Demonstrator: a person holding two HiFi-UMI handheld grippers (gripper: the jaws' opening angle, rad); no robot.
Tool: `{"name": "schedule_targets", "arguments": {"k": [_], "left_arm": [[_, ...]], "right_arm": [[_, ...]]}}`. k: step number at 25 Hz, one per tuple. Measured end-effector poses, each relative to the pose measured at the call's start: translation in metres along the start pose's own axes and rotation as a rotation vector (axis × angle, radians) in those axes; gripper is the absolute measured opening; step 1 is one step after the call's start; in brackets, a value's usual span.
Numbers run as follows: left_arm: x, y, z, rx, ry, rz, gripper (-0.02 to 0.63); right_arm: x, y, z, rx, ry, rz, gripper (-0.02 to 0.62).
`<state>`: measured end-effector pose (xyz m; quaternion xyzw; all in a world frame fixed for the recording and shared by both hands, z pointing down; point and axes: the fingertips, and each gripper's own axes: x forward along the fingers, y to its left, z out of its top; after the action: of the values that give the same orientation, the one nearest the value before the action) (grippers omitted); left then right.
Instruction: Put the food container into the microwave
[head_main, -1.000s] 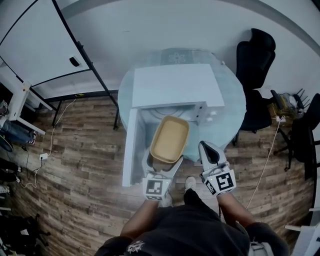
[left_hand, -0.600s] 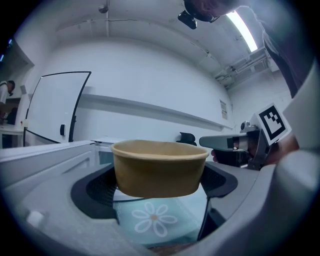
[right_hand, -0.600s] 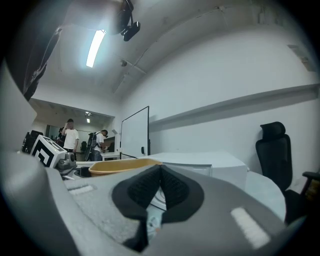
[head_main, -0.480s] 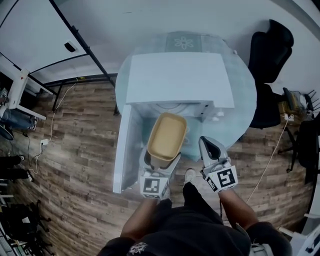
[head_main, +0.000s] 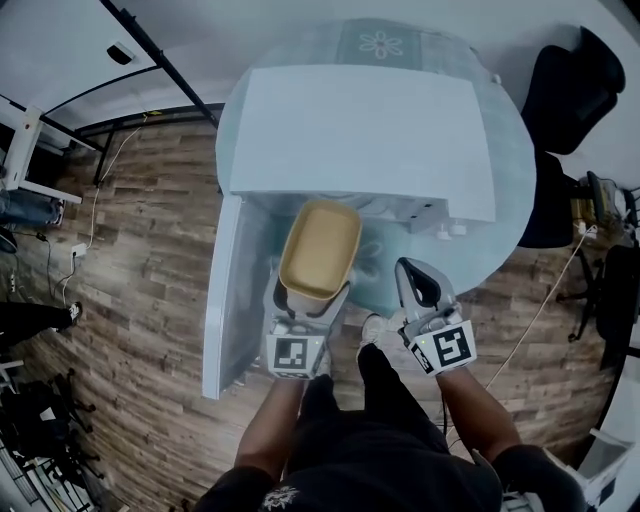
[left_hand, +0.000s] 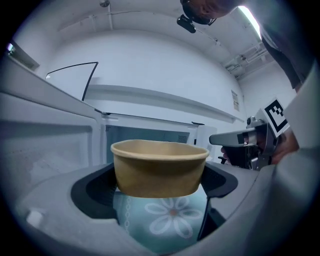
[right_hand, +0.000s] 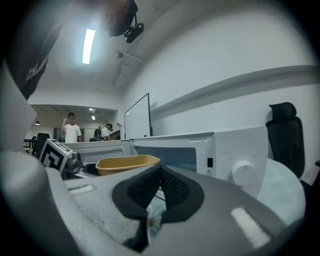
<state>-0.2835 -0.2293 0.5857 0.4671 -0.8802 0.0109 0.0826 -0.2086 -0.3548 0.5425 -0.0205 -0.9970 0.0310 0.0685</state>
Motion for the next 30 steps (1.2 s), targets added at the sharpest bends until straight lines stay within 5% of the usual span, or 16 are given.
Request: {"name": "schedule_targets", "arguments": {"k": [30], "left_arm": [[0.124, 0.042, -0.044, -0.025, 0.026, 0.123, 0.523]], "right_arm": [[0.074, -0.035, -0.08, 0.076, 0.066, 0.015, 0.002]]}}
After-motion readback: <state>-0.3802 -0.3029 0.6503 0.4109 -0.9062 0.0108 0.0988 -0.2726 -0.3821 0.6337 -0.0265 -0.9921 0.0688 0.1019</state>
